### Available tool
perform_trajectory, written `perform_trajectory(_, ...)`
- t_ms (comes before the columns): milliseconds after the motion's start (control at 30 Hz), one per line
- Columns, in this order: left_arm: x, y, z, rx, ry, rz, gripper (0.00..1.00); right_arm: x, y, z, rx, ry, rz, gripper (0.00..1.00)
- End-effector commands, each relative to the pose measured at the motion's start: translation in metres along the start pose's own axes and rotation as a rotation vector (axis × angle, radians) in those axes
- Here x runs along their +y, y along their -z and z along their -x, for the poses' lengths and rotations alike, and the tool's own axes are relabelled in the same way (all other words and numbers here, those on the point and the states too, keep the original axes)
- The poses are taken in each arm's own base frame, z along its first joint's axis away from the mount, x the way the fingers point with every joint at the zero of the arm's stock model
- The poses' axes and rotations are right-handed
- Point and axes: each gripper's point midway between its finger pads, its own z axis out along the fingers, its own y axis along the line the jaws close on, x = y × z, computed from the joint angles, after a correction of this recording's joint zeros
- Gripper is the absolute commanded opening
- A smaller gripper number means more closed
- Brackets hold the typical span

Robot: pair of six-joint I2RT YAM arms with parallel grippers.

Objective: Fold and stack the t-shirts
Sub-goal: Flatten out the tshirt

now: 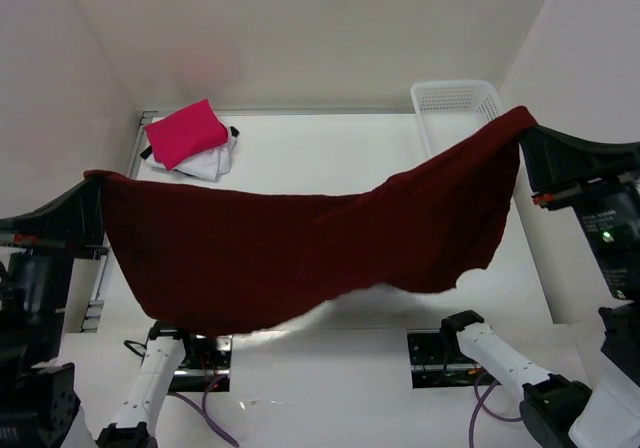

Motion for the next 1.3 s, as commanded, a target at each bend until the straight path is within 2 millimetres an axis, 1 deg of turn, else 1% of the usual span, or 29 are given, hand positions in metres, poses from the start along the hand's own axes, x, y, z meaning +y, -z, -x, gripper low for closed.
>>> perform_trajectory(0,0.043,-0.056,-0.043,0.075,0.05,0.135,0.0,-0.051,-0.062,-0.064,0.126,0.013,-0.138,0.0)
perform_trajectory(100,0.065,-0.088,-0.081,0.143,0.051,0.181,0.0,-0.091,-0.097,-0.119,0.237,0.046,-0.233,0.0)
perform_trajectory(167,0.076,-0.106,-0.109,0.198,0.054,0.187,0.0,-0.107,-0.109,-0.147,0.283,0.056,-0.26,0.0)
perform_trajectory(200,0.087,-0.116,-0.131,0.235,0.055,0.205,0.0,-0.119,-0.118,-0.171,0.31,0.054,-0.272,0.0)
perform_trajectory(233,0.094,-0.118,-0.147,0.271,0.056,0.223,0.0,-0.127,-0.122,-0.183,0.324,0.046,-0.29,0.0)
perform_trajectory(267,0.098,-0.124,-0.154,0.275,0.056,0.225,0.0,-0.135,-0.124,-0.2,0.356,0.045,-0.303,0.0)
perform_trajectory(300,0.107,-0.132,-0.172,0.315,0.056,0.245,0.0,-0.145,-0.133,-0.215,0.387,0.054,-0.323,0.0)
perform_trajectory(333,0.113,-0.138,-0.178,0.323,0.044,0.261,0.0,-0.15,-0.139,-0.224,0.401,0.055,-0.329,0.0)
perform_trajectory(367,0.12,-0.147,-0.191,0.357,0.032,0.276,0.0,-0.16,-0.146,-0.237,0.422,0.058,-0.356,0.0)
perform_trajectory(400,0.119,-0.155,-0.187,0.347,0.031,0.27,0.0,-0.164,-0.151,-0.238,0.418,0.062,-0.37,0.0)
perform_trajectory(433,0.122,-0.163,-0.195,0.371,0.022,0.271,0.0,-0.162,-0.157,-0.232,0.399,0.063,-0.364,0.0)
perform_trajectory(467,0.122,-0.17,-0.194,0.368,0.011,0.265,0.0,-0.165,-0.165,-0.235,0.396,0.065,-0.371,0.0)
perform_trajectory(500,0.116,-0.178,-0.182,0.346,0.011,0.246,0.0,-0.166,-0.171,-0.233,0.391,0.065,-0.371,0.0)
perform_trajectory(533,0.116,-0.185,-0.181,0.358,0.003,0.246,0.0,-0.162,-0.178,-0.223,0.374,0.065,-0.364,0.0)
perform_trajectory(600,0.106,-0.195,-0.158,0.325,-0.009,0.229,0.0,-0.154,-0.195,-0.202,0.342,0.074,-0.348,0.0)
perform_trajectory(700,0.095,-0.195,-0.133,0.289,-0.022,0.21,0.0,-0.142,-0.2,-0.175,0.288,0.076,-0.326,0.0)
perform_trajectory(800,0.075,-0.176,-0.104,0.242,-0.02,0.162,0.0,-0.117,-0.175,-0.132,0.212,0.062,-0.287,0.0)
perform_trajectory(867,0.065,-0.158,-0.092,0.218,-0.015,0.132,0.0,-0.105,-0.156,-0.116,0.184,0.06,-0.26,0.0)
perform_trajectory(900,0.058,-0.145,-0.086,0.2,-0.006,0.108,0.0,-0.098,-0.141,-0.106,0.162,0.058,-0.248,0.0)
perform_trajectory(933,0.05,-0.124,-0.079,0.176,-0.007,0.081,0.0,-0.088,-0.119,-0.093,0.134,0.05,-0.227,0.0)
perform_trajectory(1000,0.044,-0.095,-0.07,0.143,-0.009,0.066,0.0,-0.078,-0.089,-0.079,0.103,0.049,-0.212,0.0)
perform_trajectory(1033,0.038,-0.065,-0.061,0.105,-0.01,0.049,0.0,-0.067,-0.062,-0.068,0.079,0.041,-0.188,0.0)
perform_trajectory(1067,0.033,-0.047,-0.053,0.08,-0.002,0.039,0.0,-0.061,-0.048,-0.066,0.07,0.039,-0.163,0.0)
perform_trajectory(1100,0.03,-0.029,-0.047,0.055,0.01,0.038,0.0,-0.053,-0.032,-0.055,0.04,0.028,-0.15,0.0)
perform_trajectory(1133,0.023,-0.001,-0.037,0.012,0.008,0.019,0.0,-0.048,-0.016,-0.048,0.026,0.016,-0.144,0.0)
perform_trajectory(1167,0.023,0.014,-0.035,0.008,0.018,0.029,0.0,-0.038,0.005,-0.036,-0.009,0.006,-0.117,0.0)
perform_trajectory(1200,0.017,0.039,-0.02,-0.052,0.016,0.016,0.0,-0.033,0.019,-0.029,-0.018,-0.003,-0.113,0.0)
perform_trajectory(1233,0.013,0.056,-0.011,-0.085,0.026,0.002,0.0,-0.024,0.035,-0.014,-0.06,-0.014,-0.093,0.0)
perform_trajectory(1267,0.011,0.064,-0.007,-0.1,0.027,-0.005,0.0,-0.016,0.05,-0.001,-0.097,-0.014,-0.076,0.0)
